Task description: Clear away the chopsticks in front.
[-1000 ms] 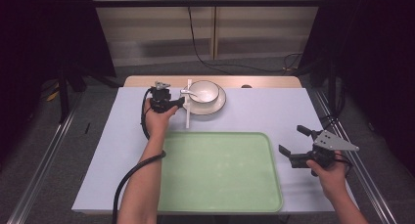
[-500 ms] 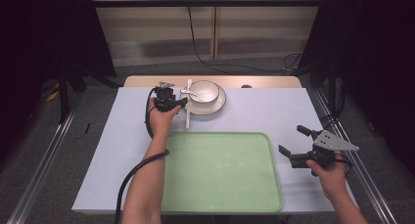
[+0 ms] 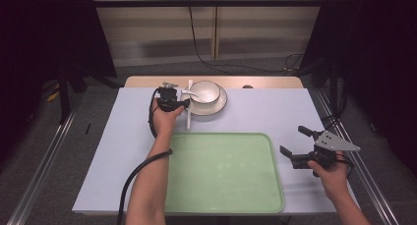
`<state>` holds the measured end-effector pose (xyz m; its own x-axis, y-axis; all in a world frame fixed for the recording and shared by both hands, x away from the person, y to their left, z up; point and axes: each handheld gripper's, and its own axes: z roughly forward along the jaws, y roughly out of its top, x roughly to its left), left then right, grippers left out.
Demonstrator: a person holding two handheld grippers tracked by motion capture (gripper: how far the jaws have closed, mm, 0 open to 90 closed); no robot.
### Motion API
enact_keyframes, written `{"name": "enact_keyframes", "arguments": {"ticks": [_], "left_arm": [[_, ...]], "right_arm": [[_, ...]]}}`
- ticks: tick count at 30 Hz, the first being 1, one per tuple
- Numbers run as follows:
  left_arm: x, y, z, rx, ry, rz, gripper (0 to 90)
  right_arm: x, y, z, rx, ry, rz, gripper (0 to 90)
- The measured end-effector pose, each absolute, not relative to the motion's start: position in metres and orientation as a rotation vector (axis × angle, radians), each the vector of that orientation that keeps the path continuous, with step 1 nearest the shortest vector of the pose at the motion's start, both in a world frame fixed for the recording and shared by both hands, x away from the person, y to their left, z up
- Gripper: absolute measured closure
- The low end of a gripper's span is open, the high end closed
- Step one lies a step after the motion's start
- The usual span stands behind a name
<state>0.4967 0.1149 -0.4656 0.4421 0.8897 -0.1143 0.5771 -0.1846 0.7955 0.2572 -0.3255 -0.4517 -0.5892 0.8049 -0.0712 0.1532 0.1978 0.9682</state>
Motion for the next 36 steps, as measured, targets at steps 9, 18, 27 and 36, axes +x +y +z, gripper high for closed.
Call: {"name": "enact_keyframes", "arguments": {"ticks": [9,18,27,36], "left_arm": [[0.4987,0.1163,-0.4646,1.888,1.258,0.475,42.1],[0.4997,0.1149,-0.4645,1.877,1.272,0.469,42.8],[0.5005,0.1151,-0.4644,1.879,1.280,0.472,41.8],[0.5012,0.1148,-0.4652,1.858,1.297,0.472,40.2]], "right_arm": [[0.2569,-0.3254,-0.4518,0.896,1.892,1.422,1.8],[0.2574,-0.3256,-0.4520,0.891,1.891,1.421,1.8],[0.2579,-0.3257,-0.4525,0.889,1.892,1.422,1.8],[0.2580,-0.3257,-0.4525,0.889,1.895,1.422,1.8]]}}
